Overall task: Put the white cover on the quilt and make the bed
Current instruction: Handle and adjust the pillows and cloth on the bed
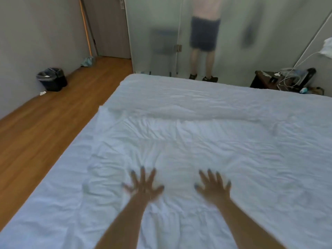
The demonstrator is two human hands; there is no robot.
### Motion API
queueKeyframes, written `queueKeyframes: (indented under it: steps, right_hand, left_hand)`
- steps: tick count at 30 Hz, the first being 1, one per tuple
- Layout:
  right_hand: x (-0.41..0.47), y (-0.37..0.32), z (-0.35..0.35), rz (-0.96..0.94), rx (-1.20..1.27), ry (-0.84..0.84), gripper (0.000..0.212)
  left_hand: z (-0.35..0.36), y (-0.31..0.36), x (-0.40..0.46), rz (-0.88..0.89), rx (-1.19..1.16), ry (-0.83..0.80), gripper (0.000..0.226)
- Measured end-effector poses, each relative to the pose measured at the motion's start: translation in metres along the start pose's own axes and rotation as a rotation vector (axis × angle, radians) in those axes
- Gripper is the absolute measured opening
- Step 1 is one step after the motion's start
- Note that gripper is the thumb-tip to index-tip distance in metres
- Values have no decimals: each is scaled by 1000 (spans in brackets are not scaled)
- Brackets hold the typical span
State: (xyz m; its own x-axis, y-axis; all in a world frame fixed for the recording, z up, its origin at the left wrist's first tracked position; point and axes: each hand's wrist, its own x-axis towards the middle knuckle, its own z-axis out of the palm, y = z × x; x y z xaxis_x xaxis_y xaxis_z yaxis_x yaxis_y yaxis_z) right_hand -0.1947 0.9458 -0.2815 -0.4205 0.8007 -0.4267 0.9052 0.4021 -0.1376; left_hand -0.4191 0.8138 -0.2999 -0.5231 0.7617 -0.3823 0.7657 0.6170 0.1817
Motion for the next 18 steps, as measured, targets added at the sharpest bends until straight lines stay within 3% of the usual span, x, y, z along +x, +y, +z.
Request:
queueKeyframes:
  steps: [4,7,10,12,16,18]
  right_hand:
    - [-83,14,131,-22,200,83,55]
    - [-119,18,143,-20,126,179,57]
    - [-145,22,138,-15,27,45,64]
    - [-163,24,137,-12,-66,24,71]
    - [-204,13,134,24,-106,-139,60]
    - [-232,7,142,22,-92,-185,61]
  left_hand:
    - [93,-39,-71,33,-65,161,63]
    - [97,-51,-110,69,-10,158,60]
    - [104,-57,-153,85,25,45,57]
    - [115,-60,-186,69,16,65,54]
    - [138,-64,-258,35,5,101,56]
    - [150,-67,-296,17,0,30,58]
